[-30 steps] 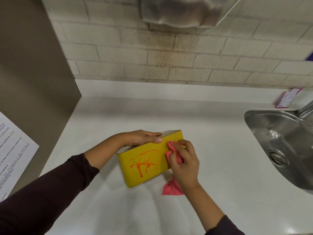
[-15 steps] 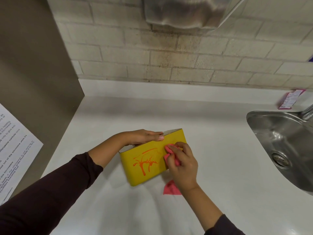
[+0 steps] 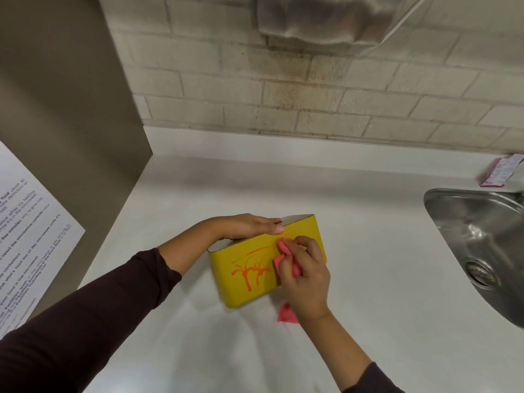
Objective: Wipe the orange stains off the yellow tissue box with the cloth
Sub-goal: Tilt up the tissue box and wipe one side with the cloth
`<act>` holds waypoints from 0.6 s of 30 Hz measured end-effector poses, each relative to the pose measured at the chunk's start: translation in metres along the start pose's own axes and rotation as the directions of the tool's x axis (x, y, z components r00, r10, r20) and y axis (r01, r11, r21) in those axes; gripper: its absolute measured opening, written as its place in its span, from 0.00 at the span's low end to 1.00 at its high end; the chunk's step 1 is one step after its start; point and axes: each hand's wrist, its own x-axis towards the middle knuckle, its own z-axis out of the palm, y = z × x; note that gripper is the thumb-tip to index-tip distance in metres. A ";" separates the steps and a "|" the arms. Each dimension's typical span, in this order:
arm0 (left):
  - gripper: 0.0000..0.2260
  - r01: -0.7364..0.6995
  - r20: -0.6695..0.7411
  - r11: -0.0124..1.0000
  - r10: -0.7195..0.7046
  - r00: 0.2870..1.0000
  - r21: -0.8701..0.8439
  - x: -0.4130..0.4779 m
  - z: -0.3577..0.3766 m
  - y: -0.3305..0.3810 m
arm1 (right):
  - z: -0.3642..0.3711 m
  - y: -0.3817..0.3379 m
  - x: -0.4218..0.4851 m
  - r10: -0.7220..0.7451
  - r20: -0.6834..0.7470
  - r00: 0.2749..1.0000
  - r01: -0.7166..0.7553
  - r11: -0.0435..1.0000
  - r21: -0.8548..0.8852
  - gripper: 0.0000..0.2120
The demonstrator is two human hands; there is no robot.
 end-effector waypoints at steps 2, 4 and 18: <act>0.32 -0.005 -0.003 1.000 0.005 1.000 -0.006 0.000 0.000 0.000 | 0.009 -0.006 -0.003 0.010 0.013 1.000 -0.011 0.999 0.030 0.12; 0.31 -0.010 -0.004 1.000 0.010 1.000 -0.015 -0.001 0.001 0.000 | 0.013 -0.008 -0.008 -0.025 0.073 0.997 0.022 0.999 0.040 0.12; 0.32 -0.019 -0.044 0.997 0.016 0.999 -0.072 -0.001 0.001 -0.002 | 0.016 -0.009 -0.003 -0.088 0.073 0.993 0.087 0.996 0.028 0.12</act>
